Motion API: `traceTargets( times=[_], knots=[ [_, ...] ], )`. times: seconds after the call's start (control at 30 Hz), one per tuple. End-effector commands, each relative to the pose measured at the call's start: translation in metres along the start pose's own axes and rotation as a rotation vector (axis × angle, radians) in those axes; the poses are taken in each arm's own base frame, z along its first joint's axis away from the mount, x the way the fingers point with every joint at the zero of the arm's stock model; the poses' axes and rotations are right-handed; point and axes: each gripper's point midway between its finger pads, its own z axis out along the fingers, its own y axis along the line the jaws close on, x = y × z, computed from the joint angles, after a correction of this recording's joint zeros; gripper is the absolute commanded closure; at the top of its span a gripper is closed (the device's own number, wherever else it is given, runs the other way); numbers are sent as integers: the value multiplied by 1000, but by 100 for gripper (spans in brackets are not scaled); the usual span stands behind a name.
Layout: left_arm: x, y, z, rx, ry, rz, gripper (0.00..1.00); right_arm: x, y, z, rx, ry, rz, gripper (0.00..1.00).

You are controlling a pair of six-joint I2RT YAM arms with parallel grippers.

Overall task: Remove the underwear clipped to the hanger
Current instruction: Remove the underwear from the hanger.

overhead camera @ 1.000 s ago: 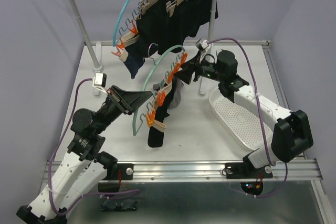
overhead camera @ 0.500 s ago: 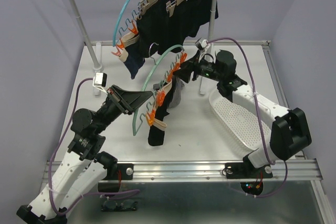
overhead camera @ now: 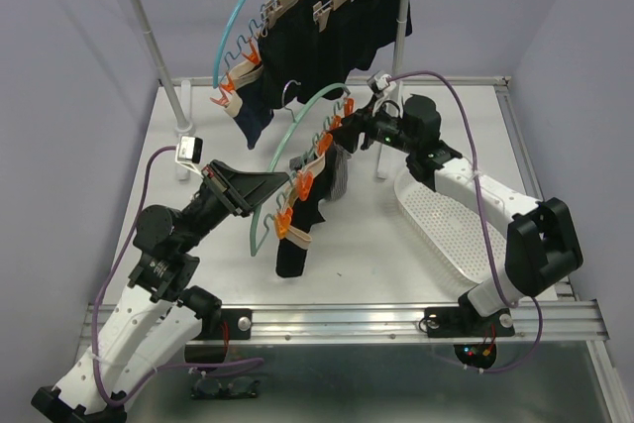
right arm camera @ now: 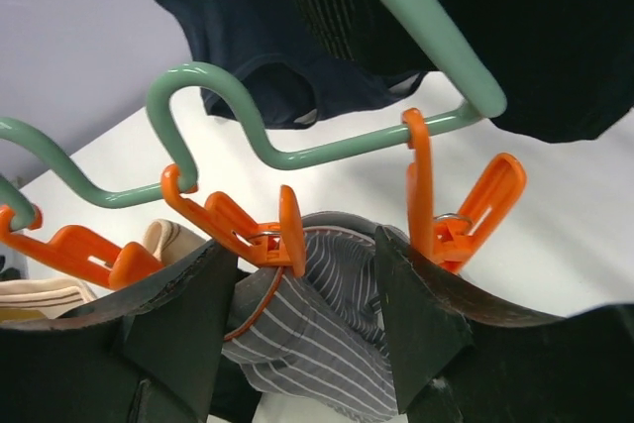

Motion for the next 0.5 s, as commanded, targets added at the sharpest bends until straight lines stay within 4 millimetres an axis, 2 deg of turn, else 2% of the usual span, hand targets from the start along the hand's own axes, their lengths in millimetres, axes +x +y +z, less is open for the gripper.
traceTargets(
  times=[0.0, 0.3, 0.47],
  knots=[
    [-5, -55, -9, 205, -23, 81, 100, -39, 24, 4, -113, -83, -68, 37],
    [-5, -53, -9, 203, -25, 72, 100, -60, 42, 4, -191, -118, -12, 36],
    [-5, -53, -9, 205, -24, 65, 100, -64, 40, 4, -176, -131, 9, 36]
  ],
)
